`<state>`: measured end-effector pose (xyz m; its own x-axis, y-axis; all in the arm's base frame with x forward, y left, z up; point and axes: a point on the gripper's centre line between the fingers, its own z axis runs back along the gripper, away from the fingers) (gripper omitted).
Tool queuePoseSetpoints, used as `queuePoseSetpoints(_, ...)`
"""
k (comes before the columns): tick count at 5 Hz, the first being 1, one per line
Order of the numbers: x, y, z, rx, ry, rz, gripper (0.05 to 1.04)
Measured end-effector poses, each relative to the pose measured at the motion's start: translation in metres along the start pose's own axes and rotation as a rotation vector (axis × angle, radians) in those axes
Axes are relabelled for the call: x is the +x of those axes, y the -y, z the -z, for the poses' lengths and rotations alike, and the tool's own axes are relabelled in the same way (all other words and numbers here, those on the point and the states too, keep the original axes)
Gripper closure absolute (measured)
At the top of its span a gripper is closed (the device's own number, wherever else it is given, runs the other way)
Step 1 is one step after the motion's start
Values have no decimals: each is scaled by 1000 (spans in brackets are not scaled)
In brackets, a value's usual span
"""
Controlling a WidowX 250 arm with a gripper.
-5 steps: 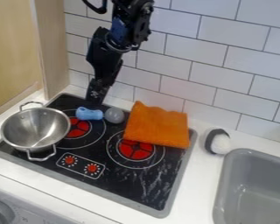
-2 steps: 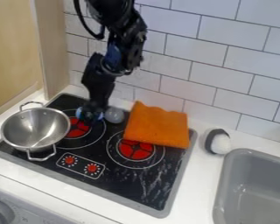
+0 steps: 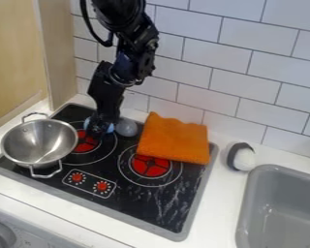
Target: Picked up the blue object and place it in the right side of the burner
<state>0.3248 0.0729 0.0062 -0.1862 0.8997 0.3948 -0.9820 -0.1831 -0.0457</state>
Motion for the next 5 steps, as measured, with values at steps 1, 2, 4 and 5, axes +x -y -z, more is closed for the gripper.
queuePoseSetpoints(1, -4, 0, 0, 1, -27, 14, 734)
queuePoseSetpoints(2, -6, 1, -1, -7, -40, 25, 780)
queuePoseSetpoints(4, 3, 1, -9, -39, -59, 78, 786)
queuePoseSetpoints(5, 13, 2, -29, -98, -54, 96, 786)
